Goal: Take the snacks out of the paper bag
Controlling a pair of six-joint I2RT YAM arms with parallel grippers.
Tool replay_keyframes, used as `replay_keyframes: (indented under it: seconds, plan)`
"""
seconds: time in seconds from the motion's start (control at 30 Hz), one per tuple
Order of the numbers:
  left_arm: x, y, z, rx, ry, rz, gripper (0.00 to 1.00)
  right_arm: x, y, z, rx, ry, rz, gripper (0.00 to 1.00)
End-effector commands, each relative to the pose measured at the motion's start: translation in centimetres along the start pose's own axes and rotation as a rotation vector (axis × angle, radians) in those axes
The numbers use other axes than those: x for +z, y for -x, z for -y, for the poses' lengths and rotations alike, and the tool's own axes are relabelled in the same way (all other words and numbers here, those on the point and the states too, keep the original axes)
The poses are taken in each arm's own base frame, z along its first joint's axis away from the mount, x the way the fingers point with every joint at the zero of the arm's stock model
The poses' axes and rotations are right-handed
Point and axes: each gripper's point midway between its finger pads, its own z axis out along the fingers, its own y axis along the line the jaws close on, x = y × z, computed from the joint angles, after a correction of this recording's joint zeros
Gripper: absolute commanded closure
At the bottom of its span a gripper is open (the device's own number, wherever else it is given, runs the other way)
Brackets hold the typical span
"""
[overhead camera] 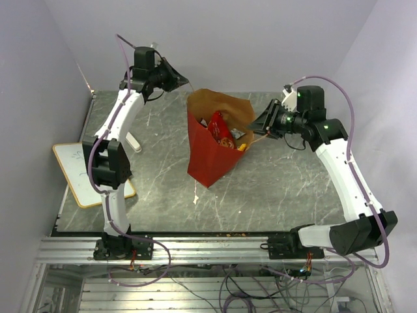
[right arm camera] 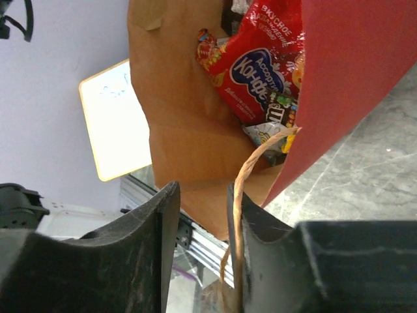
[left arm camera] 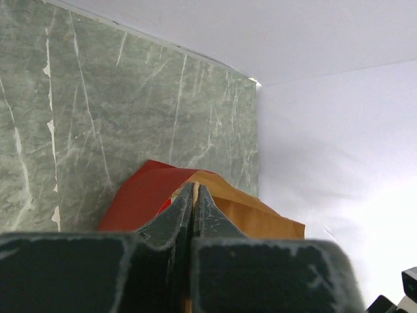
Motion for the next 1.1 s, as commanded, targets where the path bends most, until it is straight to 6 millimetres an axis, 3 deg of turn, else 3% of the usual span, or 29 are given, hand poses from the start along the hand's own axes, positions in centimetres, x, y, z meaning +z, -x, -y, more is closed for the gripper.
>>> replay_keyframes:
  seconds: [0.0, 0.1, 0.17, 0.3, 0.47, 0.6, 0.77, 0.93, 1.07]
  plan:
    - [-4.8, 4.3, 6.6, 0.088, -0.171, 0.118, 0.93, -0.4, 1.4, -2.3, -0.118, 0.097, 0.007, 0.71]
    - [-6.8, 4.6, 8.5, 0.119, -0.222, 0.129, 0.93, -0.3, 1.6, -3.6, -0.177, 0.165, -0.021, 0.87]
    - [-8.2, 4.6, 9.5, 0.139, -0.252, 0.135, 0.93, 0.1, 1.6, -4.7, -0.202, 0.217, -0.041, 0.92]
    - [-11.1, 5.5, 10.6, 0.189, -0.265, 0.174, 0.93, 1.8, 0.6, -8.2, -0.256, 0.324, -0.086, 0.93]
    - [-13.9, 7.3, 11.3, 0.236, -0.277, 0.222, 0.93, 5.4, -2.5, -12.3, -0.299, 0.413, -0.187, 0.93]
    - [-14.9, 6.8, 12.1, 0.269, -0.317, 0.209, 0.93, 7.0, -5.6, -13.8, -0.313, 0.483, -0.268, 0.93]
    - [-16.0, 4.9, 13.0, 0.240, -0.386, 0.185, 0.93, 8.6, -10.1, -12.6, -0.307, 0.484, -0.355, 0.92]
    - [-16.0, -0.5, 12.3, 0.216, -0.386, 0.087, 0.93, 9.3, -13.8, -8.4, -0.280, 0.335, -0.415, 0.92]
    - [-16.9, -4.3, 12.0, 0.184, -0.375, 0.046, 0.93, 8.1, -15.4, -5.3, -0.259, 0.237, -0.426, 0.91]
